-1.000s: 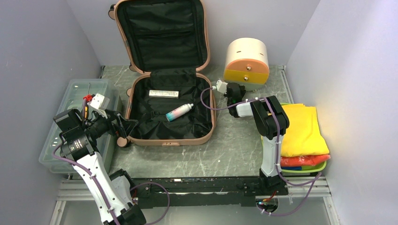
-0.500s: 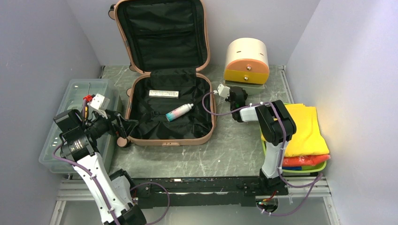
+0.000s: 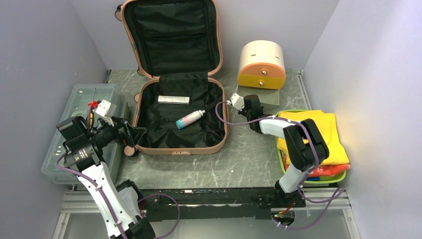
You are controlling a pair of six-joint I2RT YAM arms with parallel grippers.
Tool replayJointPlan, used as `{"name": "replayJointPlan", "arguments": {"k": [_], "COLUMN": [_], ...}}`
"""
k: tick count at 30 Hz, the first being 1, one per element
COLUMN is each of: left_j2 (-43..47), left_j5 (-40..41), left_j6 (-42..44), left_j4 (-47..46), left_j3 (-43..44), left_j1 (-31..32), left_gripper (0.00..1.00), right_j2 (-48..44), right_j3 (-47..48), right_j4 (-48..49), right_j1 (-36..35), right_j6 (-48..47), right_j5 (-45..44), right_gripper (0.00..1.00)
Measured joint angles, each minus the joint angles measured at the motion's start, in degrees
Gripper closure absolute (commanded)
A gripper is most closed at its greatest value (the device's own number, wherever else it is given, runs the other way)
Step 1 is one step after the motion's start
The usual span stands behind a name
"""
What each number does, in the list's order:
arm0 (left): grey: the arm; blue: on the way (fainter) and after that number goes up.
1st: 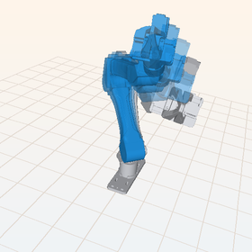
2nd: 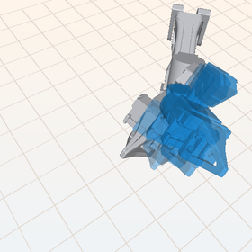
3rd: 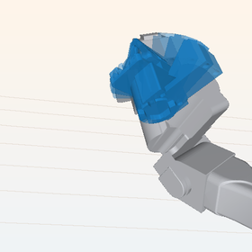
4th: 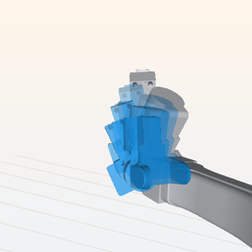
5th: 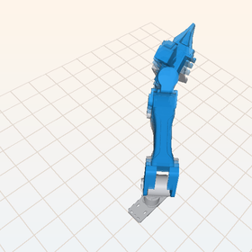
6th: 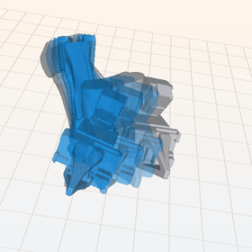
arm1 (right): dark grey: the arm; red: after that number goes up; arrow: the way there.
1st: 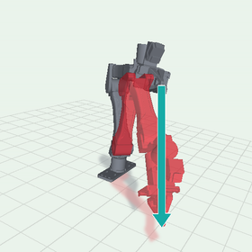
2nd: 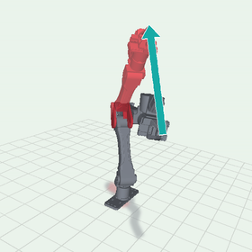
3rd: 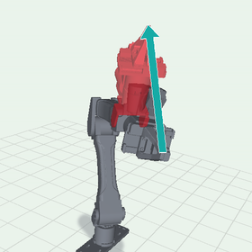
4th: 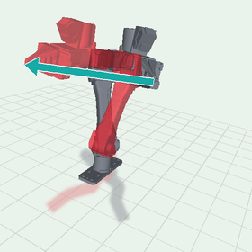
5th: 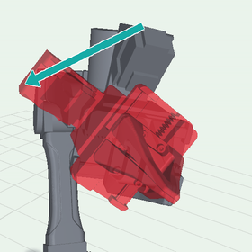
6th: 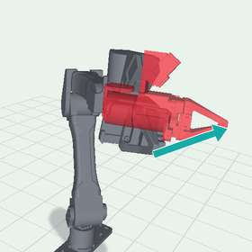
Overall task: Open, take out, and arrange the luggage
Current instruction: Open the drawer in the storage box, then pick up the makeup from the opened luggage.
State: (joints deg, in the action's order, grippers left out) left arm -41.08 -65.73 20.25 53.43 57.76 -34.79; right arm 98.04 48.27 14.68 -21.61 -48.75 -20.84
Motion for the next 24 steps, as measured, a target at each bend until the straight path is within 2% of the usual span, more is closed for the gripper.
{"name": "replayJointPlan", "arguments": {"k": [3, 5, 10, 14, 18, 24], "left_j2": [0.00, 0.00, 0.00, -0.22, -2.47, -9.64], "left_j5": [-0.02, -0.02, -0.15, -0.55, -1.18, -0.83], "left_j6": [0.00, 0.02, 0.02, 0.81, 3.15, 7.52], "left_j4": [0.02, 0.02, 0.02, 0.92, 3.52, 7.48], "left_j3": [0.00, 0.00, 0.00, 0.15, 1.84, 7.80], "left_j1": [0.00, 0.00, 0.00, 0.00, 0.00, 0.15], "left_gripper": [0.01, 0.01, 0.01, 0.01, 0.01, 0.01], "right_j2": [-4.02, -8.22, -17.84, -23.19, -26.16, -20.39], "right_j3": [1.38, 3.87, 15.85, 24.11, 24.79, 20.52], "right_j4": [-7.85, -14.45, -25.53, -26.86, -25.92, -25.53], "right_j1": [-0.26, -0.35, -0.24, 0.02, 0.15, 1.73], "right_j6": [3.89, 6.62, 13.55, 19.04, 22.49, 25.64], "right_j5": [2.36, 4.87, 9.51, 10.67, 10.25, 12.17], "right_gripper": [0.32, 0.24, 0.24, 0.25, 0.24, 0.24]}}
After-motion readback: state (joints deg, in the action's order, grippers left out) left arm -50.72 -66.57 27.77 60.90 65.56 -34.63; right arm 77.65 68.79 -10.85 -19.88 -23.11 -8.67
